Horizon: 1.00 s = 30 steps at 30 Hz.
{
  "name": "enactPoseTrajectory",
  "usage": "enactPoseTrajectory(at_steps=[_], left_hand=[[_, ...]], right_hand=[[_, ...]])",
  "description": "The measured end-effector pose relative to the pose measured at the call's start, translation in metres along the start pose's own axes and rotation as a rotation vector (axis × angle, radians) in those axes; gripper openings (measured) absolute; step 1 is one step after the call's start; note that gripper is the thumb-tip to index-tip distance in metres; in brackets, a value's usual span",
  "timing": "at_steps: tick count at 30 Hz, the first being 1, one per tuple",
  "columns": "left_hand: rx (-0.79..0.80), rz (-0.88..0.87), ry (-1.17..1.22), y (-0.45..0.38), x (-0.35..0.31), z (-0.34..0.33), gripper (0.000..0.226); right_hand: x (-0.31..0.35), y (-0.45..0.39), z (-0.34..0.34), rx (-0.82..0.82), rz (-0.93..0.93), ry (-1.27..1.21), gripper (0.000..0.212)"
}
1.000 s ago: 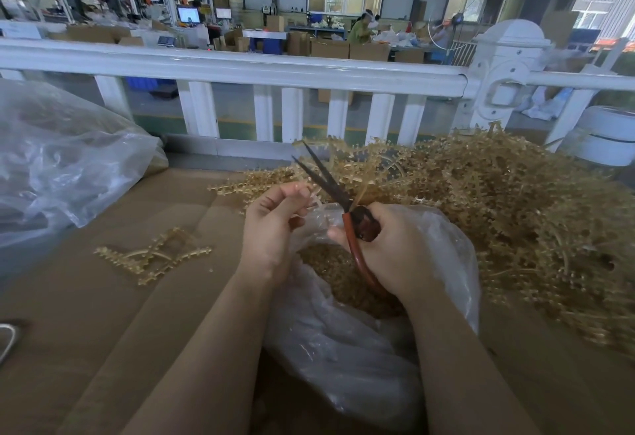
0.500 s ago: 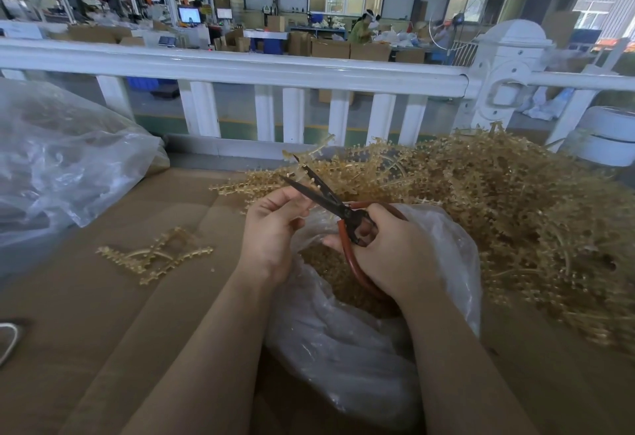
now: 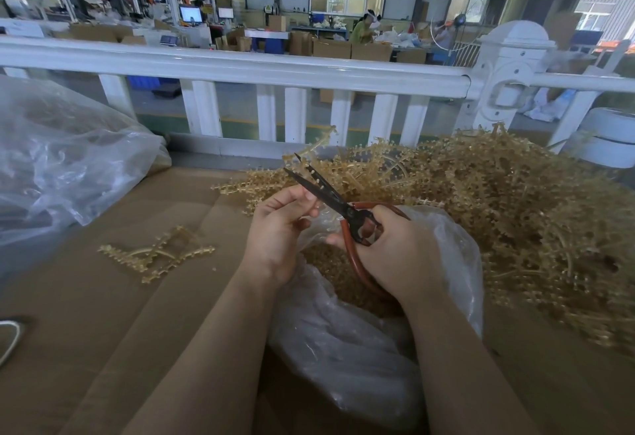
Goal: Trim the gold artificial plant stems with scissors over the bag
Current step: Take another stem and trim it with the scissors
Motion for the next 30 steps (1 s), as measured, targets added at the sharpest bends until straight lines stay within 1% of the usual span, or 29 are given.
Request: enactPoseTrajectory(at_steps=[2,5,8,10,14,16,20,22,24,28,30], left_hand=[[0.012,0.004,0.013,0.0,0.0002,0.0002,0.027],[0.027,0.002,0.011,0.0008,-0.0004,0.0005,0.02],[0.034,0.006,0.008,0.0008,0.0,0.0007,0.029],[0.03,0.006,0.006,0.0007,-0.0001,0.0005,0.028],[0.023,0.005,0.002,0.0008,0.0,0.001,0.007],[0.026,0.007,0.011,0.0009,0.0,0.0016,0.004],[0.033,0.005,-0.003,0.0008,-0.0003,0.0013,0.004],[0.039,0.007,-0.024,0.0011,-0.0001,0.0002,0.015],[0.057,0.001,-0.047,0.0016,-0.0005,-0.0015,0.021],[0.066,-0.034,-0.093,0.0018,-0.0014,-0.003,0.017],[0.064,-0.052,-0.109,0.0017,-0.0015,-0.0022,0.016]], right_hand=[[-0.0004,0.0006,-0.0006,0.006,0.0,-0.005,0.061],[0.0002,0.0011,-0.0005,-0.007,0.01,-0.021,0.058],[-0.0003,0.0012,-0.0007,-0.009,0.013,-0.018,0.057],[-0.0016,0.0007,-0.001,-0.011,0.011,-0.014,0.057],[-0.0025,-0.0002,-0.0014,0.0,0.007,-0.031,0.056],[-0.002,-0.0002,-0.0012,0.005,0.002,-0.044,0.052],[0.0003,0.0003,-0.0003,0.018,-0.011,-0.06,0.051],[0.0017,0.001,0.001,0.017,-0.007,-0.062,0.054],[0.0022,0.0012,0.0021,0.015,-0.012,-0.063,0.058],[0.0002,-0.0003,0.0026,0.002,-0.017,-0.05,0.066],[0.0008,-0.001,0.0044,-0.013,-0.011,-0.02,0.065]])
Point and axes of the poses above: each hand's wrist, its own y-axis away from the middle knuckle, its own z-axis out of the back of the hand, x = y × z, the point moved 3 cm from there along -y, towards the middle knuckle, and after that the axes turned 6 degrees about -y, right-handed, at the moved point
